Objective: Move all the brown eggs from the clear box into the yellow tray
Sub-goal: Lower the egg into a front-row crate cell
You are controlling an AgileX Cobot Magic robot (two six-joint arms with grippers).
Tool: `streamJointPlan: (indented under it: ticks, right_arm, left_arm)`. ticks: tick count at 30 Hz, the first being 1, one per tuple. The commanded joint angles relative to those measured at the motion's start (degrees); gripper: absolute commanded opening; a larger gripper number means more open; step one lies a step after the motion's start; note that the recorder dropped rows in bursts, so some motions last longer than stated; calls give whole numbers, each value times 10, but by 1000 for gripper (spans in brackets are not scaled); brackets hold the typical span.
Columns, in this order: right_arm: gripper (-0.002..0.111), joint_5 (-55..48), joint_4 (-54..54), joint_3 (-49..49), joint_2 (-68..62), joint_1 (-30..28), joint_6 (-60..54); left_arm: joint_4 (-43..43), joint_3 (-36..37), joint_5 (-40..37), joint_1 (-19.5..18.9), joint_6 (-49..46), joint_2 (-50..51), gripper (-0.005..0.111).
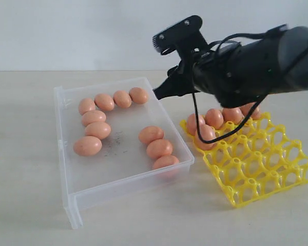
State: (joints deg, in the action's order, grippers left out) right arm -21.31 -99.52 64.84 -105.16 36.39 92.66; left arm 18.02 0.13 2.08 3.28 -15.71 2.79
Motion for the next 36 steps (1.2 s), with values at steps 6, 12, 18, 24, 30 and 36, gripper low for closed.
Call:
streamJointPlan:
  ticks: [6,12,18,24,30,36]
  right_arm:
    - [0,528,-4,-9,52,-171,-39]
    - [0,913,6,-45,51,-260,-226]
    - [0,885,182,-124,71,-271,-428]
    - [0,717,615,-200,78,-236,-712]
    - [0,506,781,-198,72,-215,-633]
    - [0,392,616,-199,66,-215,-440]
  left_arm:
    - [3,-1,9,2,-3,2,4]
    - [3,-1,9,2,-3,2,4]
    - [3,-1,9,2,-3,2,4]
    - [3,-1,9,2,-3,2,4]
    - [3,-1,9,2,-3,2,4]
    - [3,-1,9,2,-3,2,4]
